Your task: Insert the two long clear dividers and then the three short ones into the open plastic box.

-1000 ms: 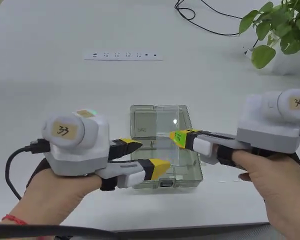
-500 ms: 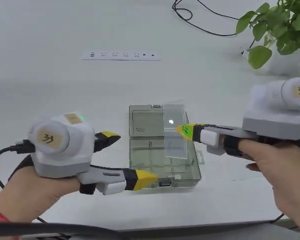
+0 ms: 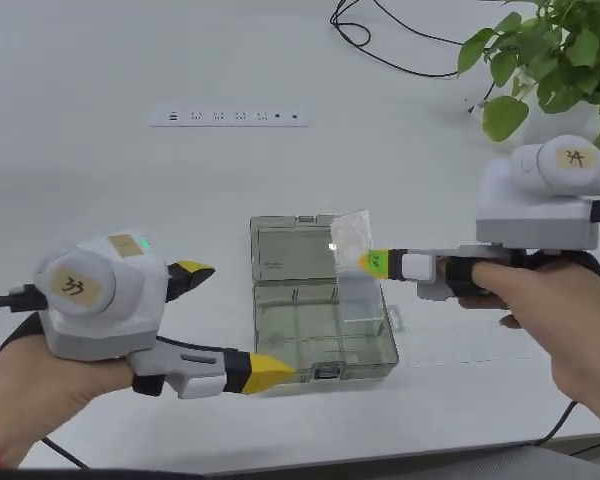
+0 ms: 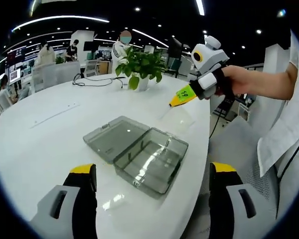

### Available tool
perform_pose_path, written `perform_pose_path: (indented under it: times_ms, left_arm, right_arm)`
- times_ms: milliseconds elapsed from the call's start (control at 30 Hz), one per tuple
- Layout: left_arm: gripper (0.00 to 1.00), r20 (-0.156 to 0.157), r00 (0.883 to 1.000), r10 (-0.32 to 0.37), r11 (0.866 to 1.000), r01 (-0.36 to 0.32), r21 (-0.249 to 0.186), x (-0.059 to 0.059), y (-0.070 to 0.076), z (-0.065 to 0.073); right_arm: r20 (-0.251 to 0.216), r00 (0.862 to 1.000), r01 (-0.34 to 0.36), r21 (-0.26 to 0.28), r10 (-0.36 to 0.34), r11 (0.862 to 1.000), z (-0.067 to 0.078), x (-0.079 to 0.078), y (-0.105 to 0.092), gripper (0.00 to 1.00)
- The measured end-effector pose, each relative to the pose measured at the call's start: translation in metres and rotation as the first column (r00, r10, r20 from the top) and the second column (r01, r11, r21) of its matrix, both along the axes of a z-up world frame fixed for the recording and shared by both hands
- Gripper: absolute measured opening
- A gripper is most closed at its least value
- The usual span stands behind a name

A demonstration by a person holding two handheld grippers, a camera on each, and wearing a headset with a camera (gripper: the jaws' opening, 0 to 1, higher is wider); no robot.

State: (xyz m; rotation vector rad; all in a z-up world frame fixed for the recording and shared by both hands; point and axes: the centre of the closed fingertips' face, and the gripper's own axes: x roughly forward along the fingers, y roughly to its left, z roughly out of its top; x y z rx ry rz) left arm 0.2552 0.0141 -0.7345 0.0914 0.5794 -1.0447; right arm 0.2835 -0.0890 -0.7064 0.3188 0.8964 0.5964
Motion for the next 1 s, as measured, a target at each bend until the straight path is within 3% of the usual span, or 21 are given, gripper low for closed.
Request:
perform_pose_path:
  times_ms: [267, 500, 667, 900, 1000]
  left_arm:
    - [1.0, 0.005, 1.0, -0.031, 1.0, 0.031, 0.004, -0.001, -0.001, -0.004]
    - [1.0, 0.005, 0.997, -0.073, 0.997, 0.073, 0.007, -0.004, -0.002, -0.009]
    - [1.0, 0.004, 0.996, -0.087, 0.996, 0.087, -0.002, -0.004, -0.003, -0.01]
    - [1.0, 0.001, 0.995, -0.104, 0.994, 0.104, -0.013, -0.004, -0.002, -0.011]
    - [1.0, -0.003, 0.994, -0.107, 0.994, 0.107, -0.014, -0.003, 0.0, -0.013]
  right_arm:
    - [-0.118, 0.992, 0.021, -0.082, -0.031, 0.996, -0.018, 0.006, -0.014, 0.07]
    - [-0.212, 0.975, 0.043, -0.129, -0.07, 0.991, -0.032, 0.003, -0.019, 0.07]
    - [-0.283, 0.954, 0.061, -0.147, -0.101, 0.987, -0.048, 0.0, -0.019, 0.07]
    - [-0.325, 0.938, 0.065, -0.181, -0.122, 0.981, -0.062, 0.0, -0.018, 0.07]
    - [-0.34, 0.932, 0.061, -0.204, -0.129, 0.977, -0.066, -0.007, -0.014, 0.07]
